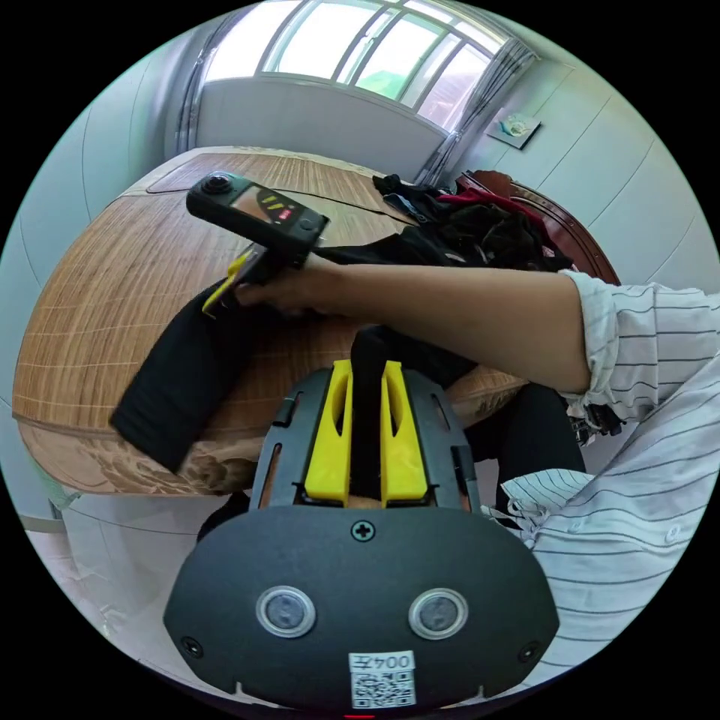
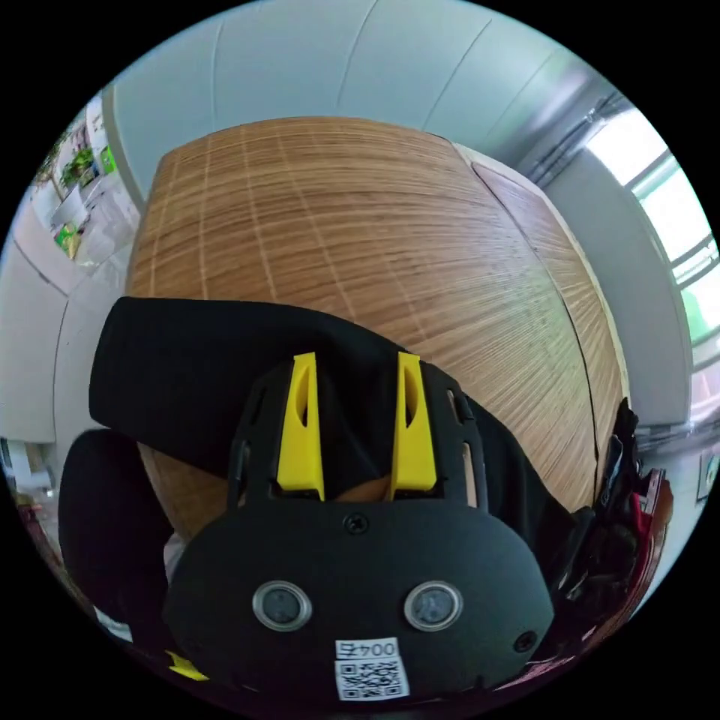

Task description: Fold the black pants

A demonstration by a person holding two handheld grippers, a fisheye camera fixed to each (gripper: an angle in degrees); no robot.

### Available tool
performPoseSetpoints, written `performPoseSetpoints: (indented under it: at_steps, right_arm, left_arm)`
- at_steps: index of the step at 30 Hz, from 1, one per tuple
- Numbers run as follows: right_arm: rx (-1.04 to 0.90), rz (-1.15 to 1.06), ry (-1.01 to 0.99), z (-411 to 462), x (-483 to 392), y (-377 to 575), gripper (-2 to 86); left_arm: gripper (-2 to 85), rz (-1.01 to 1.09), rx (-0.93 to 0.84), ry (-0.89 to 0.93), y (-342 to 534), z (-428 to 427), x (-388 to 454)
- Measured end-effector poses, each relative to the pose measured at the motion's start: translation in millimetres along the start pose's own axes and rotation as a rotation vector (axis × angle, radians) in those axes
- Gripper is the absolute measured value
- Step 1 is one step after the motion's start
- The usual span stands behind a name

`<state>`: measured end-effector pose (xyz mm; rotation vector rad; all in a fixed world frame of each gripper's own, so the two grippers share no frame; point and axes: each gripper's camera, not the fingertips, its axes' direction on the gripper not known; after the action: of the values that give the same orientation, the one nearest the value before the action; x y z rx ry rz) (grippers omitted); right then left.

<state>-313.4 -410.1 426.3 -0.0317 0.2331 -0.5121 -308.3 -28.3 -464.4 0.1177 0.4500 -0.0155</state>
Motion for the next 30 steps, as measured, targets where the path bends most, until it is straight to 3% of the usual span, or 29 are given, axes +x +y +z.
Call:
performPoseSetpoints:
  at_steps: [4, 8, 13, 18, 23, 30]
  right_arm:
    - [0.069, 0.123, -0.190, -28, 27, -34, 12.9]
    - [0.264, 0.048, -0.260, -101, 50, 35, 13.1]
    - [0.217, 0.046, -0.057, -129, 101, 223, 13.4]
    - [-0.046, 0.035, 0.187, -124, 136, 429, 15.2]
    - [-0.123, -0.053, 0.293, -114, 140, 486, 15.1]
    - [-0.210, -0.320, 0.457, -85, 139, 471, 15.5]
  left_arm:
    - [1.7, 0.035, 0.014, -0.073, -10, -31, -11]
    - [1.6, 0.056, 0.027, -0.101, -10, -55, -24]
    - [1.4, 0.067, 0.010, -0.078, -1, -69, -42]
    - [1.4, 0.093, -0.037, -0.120, 6, -82, -34]
    - [1.2, 0.077, -0.037, -0.145, 2, -95, -13]
    - [1.1, 0.059, -0.024, -0.218, -15, -117, 18]
